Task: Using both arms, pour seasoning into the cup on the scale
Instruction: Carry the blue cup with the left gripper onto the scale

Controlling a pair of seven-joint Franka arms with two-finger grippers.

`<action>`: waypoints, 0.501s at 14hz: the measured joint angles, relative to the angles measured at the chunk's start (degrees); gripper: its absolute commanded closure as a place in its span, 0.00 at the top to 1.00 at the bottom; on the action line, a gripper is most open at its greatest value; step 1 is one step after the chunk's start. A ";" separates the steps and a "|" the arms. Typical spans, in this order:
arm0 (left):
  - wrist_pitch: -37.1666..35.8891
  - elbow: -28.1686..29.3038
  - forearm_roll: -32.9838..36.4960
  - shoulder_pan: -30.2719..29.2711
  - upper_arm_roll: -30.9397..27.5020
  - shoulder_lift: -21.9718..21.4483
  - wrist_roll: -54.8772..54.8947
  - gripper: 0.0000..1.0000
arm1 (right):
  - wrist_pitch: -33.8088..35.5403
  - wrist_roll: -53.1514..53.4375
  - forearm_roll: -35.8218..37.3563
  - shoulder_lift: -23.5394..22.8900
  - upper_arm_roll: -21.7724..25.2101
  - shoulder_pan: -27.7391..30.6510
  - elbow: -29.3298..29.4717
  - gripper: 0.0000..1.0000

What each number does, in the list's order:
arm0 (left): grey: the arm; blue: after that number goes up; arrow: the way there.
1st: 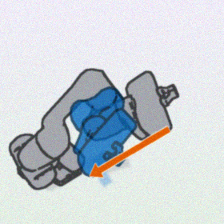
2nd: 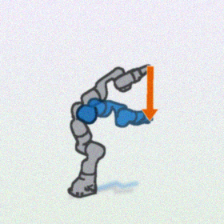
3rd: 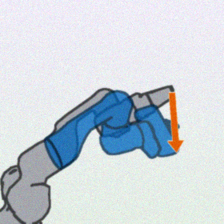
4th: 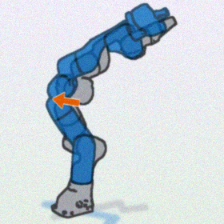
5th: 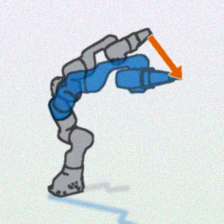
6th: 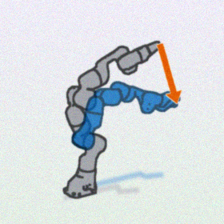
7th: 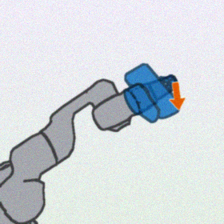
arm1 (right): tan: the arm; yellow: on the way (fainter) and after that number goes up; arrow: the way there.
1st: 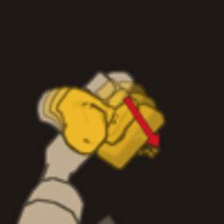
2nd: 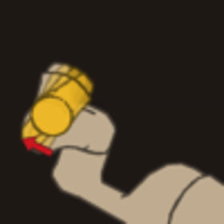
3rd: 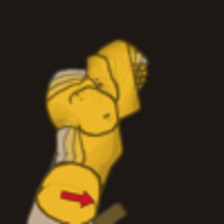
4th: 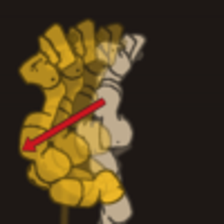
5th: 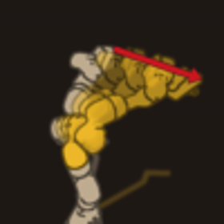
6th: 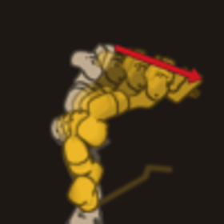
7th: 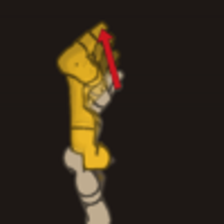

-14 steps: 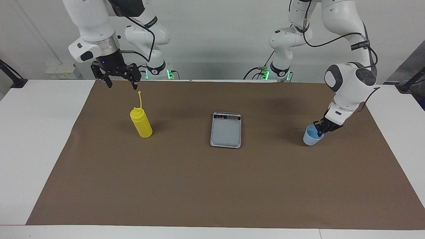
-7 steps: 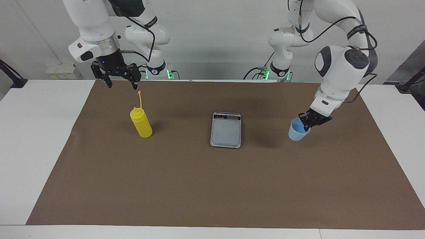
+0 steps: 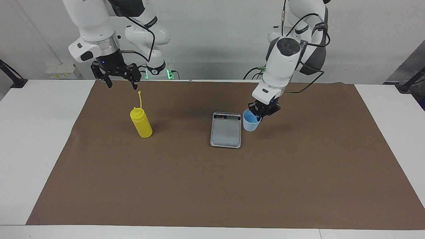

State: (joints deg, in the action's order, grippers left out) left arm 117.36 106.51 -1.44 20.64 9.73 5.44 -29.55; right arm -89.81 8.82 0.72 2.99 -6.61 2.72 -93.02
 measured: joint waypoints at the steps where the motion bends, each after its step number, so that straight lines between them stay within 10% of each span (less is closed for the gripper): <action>1: 0.80 0.40 0.00 1.38 -0.02 0.31 -0.94 0.00 | 0.00 0.00 0.00 0.00 0.00 0.00 0.00 1.00; 7: 5.95 1.11 0.00 6.58 -0.06 4.96 -5.64 0.00 | 0.00 0.00 0.00 0.00 0.00 0.00 0.00 1.00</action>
State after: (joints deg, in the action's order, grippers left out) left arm 123.31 107.61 -1.44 27.21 9.67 10.39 -35.19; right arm -89.81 8.82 0.72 2.99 -6.61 2.72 -93.02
